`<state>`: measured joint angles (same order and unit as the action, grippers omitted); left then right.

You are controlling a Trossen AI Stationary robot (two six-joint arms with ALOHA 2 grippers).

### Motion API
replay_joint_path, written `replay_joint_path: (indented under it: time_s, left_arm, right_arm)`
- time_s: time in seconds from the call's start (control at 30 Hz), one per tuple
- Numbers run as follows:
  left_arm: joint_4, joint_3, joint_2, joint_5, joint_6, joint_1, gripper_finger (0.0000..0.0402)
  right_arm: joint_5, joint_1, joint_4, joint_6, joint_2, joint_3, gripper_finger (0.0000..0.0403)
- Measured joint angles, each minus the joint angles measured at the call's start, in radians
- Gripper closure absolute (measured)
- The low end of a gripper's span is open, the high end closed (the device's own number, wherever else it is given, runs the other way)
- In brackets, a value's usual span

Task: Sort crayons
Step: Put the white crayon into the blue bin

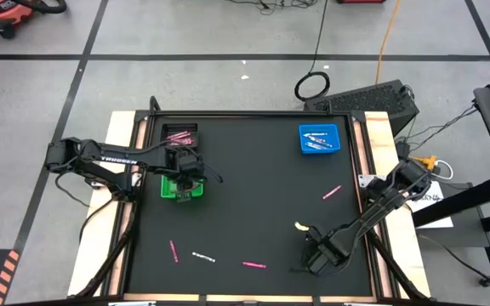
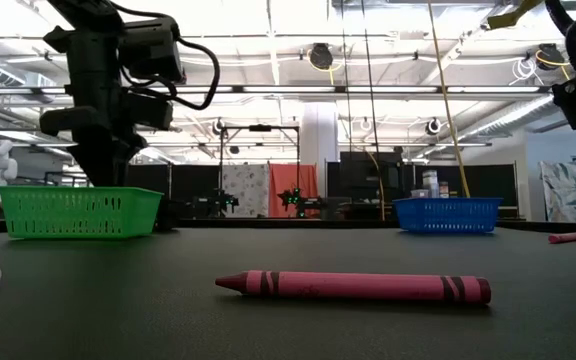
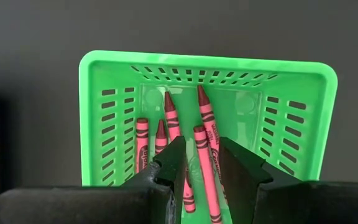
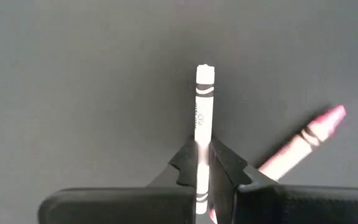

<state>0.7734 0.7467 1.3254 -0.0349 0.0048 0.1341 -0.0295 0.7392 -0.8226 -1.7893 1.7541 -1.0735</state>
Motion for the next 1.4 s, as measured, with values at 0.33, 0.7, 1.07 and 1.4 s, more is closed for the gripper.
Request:
replay_joint_path:
  time_s: [0.33, 0.7, 1.07, 1.4]
  left_arm:
    - [-0.008, 0.0, 0.0, 0.0, -0.003, 0.0, 0.0312]
    - [-0.012, 0.0, 0.0, 0.0, -0.026, -0.024, 0.0312]
    - [-0.038, 0.09, 0.0, 0.0, -0.026, -0.039, 0.0312]
    - [-0.155, 0.132, 0.0, 0.061, -0.019, -0.101, 0.0312]
  right_arm:
    - [-0.229, -0.076, -0.2, 0.037, -0.202, 0.0, 0.0401]
    - [-0.415, -0.358, -0.577, 0.261, -0.404, 0.0, 0.0402]
    - [-0.554, -0.788, -0.474, 0.799, -0.503, -0.001, 0.0403]
    - [-0.546, -1.116, -0.194, 1.322, -0.498, -0.001, 0.0403]
